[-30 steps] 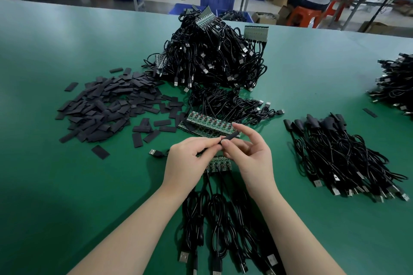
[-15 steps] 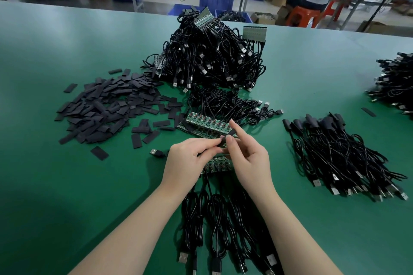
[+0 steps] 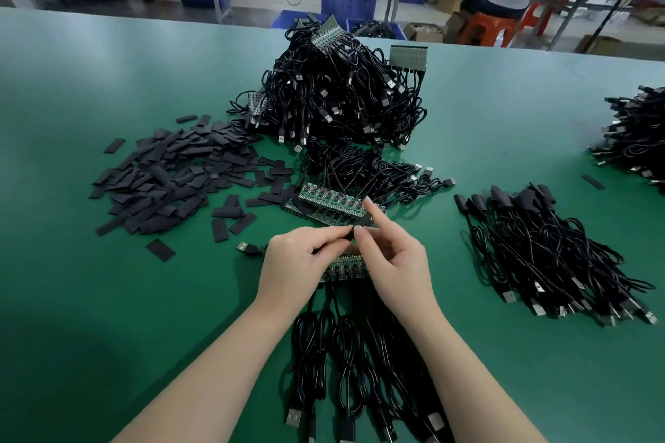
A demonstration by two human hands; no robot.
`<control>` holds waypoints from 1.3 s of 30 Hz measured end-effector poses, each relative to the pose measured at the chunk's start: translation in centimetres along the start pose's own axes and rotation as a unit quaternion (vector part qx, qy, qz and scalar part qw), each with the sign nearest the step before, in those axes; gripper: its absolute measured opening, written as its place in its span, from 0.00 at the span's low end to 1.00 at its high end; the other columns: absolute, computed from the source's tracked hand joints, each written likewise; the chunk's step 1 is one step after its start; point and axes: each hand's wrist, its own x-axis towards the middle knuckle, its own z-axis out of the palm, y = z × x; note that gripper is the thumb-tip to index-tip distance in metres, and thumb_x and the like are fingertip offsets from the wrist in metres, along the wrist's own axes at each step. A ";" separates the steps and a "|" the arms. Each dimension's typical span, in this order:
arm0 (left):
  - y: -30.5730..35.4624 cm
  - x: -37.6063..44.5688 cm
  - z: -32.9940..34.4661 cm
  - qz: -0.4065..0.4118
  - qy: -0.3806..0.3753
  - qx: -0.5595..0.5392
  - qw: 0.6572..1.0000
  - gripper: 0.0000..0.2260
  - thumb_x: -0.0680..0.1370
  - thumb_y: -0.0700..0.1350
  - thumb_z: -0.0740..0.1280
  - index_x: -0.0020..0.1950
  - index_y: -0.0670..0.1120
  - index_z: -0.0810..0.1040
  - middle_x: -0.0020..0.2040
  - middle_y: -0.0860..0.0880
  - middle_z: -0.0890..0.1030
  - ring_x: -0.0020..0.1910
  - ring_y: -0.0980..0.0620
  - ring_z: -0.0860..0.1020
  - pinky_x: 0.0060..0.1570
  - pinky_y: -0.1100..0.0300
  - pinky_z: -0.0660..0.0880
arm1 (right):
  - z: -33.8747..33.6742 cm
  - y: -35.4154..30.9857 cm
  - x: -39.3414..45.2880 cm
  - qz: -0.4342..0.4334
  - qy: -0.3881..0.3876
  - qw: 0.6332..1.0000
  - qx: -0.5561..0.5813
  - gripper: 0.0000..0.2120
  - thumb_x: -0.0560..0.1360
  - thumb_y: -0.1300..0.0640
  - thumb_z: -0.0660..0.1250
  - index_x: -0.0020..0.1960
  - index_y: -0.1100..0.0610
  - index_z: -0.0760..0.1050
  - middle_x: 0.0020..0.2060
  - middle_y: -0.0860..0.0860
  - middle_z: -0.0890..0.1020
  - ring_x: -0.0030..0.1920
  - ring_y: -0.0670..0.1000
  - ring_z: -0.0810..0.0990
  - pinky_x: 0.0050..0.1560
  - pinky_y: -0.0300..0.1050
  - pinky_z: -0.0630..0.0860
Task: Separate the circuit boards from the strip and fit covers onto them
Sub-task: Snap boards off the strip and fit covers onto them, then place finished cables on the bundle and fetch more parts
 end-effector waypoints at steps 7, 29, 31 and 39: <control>-0.3 0.0 0.4 0.013 -0.020 0.010 1.000 0.13 0.73 0.40 0.75 0.56 0.51 0.85 0.48 0.67 0.80 0.50 0.67 0.80 0.52 0.71 0.75 | -0.5 0.0 0.3 -0.014 0.045 0.999 0.006 0.21 0.78 0.61 0.69 0.60 0.35 0.75 0.41 0.46 0.86 0.39 0.42 0.84 0.38 0.33 0.74; 0.2 0.2 -0.2 0.019 0.075 -0.003 0.997 0.17 0.81 0.52 0.61 0.69 0.55 0.71 0.56 0.66 0.78 0.58 0.63 0.77 0.61 0.56 0.73 | -3.9 -3.5 1.9 0.008 0.180 0.956 0.232 0.06 0.79 0.54 0.65 0.50 0.54 0.80 0.40 0.49 0.86 0.43 0.46 0.85 0.47 0.39 0.81; -0.3 0.5 -0.4 -0.001 0.097 -0.015 0.995 0.14 0.81 0.51 0.60 0.67 0.56 0.72 0.55 0.65 0.78 0.57 0.62 0.77 0.59 0.63 0.73 | -6.9 -5.2 2.5 -0.038 0.251 0.950 0.183 0.06 0.82 0.55 0.63 0.51 0.52 0.79 0.35 0.45 0.84 0.38 0.44 0.82 0.44 0.37 0.79; -1.2 1.0 -0.4 -0.085 0.068 0.002 0.994 0.13 0.80 0.42 0.64 0.62 0.56 0.76 0.52 0.62 0.78 0.53 0.65 0.75 0.50 0.67 0.71 | -15.3 -3.1 7.3 0.082 0.209 0.796 -0.563 0.15 0.82 0.49 0.61 0.61 0.56 0.80 0.50 0.59 0.83 0.49 0.61 0.78 0.44 0.48 0.70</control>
